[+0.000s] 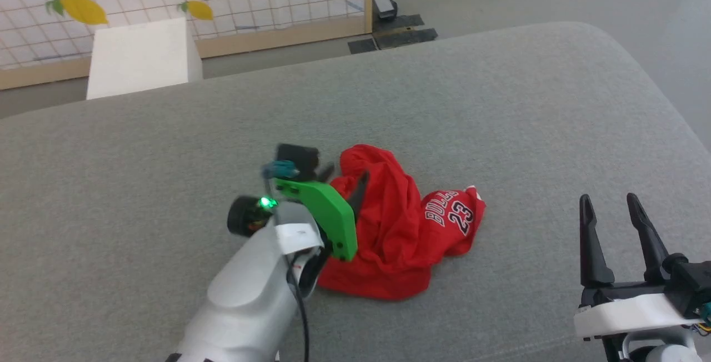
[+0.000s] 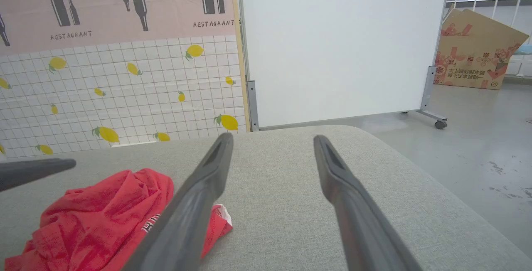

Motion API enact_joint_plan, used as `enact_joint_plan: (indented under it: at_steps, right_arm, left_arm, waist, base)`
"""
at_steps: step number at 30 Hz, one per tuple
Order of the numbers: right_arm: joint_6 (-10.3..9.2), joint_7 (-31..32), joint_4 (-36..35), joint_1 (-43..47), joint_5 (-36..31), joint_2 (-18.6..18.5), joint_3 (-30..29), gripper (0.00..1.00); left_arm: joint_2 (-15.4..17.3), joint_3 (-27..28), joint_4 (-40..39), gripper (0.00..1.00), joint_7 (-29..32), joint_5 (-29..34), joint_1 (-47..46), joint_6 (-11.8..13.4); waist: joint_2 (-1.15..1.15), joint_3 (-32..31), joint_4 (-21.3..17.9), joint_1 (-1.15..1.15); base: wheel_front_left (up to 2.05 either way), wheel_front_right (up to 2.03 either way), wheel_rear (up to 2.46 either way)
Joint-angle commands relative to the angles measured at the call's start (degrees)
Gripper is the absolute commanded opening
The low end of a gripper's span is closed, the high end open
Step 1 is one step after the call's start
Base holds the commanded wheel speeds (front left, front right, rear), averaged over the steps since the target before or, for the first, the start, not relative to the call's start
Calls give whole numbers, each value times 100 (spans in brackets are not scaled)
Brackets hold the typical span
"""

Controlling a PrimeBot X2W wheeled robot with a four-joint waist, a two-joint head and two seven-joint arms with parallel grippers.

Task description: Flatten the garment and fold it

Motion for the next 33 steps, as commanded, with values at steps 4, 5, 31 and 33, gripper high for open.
enact_joint_plan:
  at_steps: [4, 5, 31, 33]
  right_arm:
    - [-9, -28, -42, 23, -67, 5, -27, 100]
    - [-9, -28, -56, 33, -70, 5, -35, 100]
    - [-9, -28, -86, 192, -125, 5, -46, 100]
    - [-9, -28, -69, 205, -137, 5, -35, 100]
  left_arm:
    - [136, 387, -404, 100, -1428, -5, 71, -7]
    - [173, 455, -501, 100, -1542, 7, 114, -23]
    - [258, 2851, -3091, 100, -1694, 1527, 3186, -351]
    - [221, 2939, -3152, 100, -1694, 1638, 3299, -357]
  waist:
    - [0, -228, 352, 0]
    - [0, -253, 412, 0]
    - [0, -473, 1546, 0]
    - [0, -463, 1577, 0]
  base:
    - [0, 0, 0]
    - [0, 0, 0]
    - [0, 0, 0]
    - [0, 0, 0]
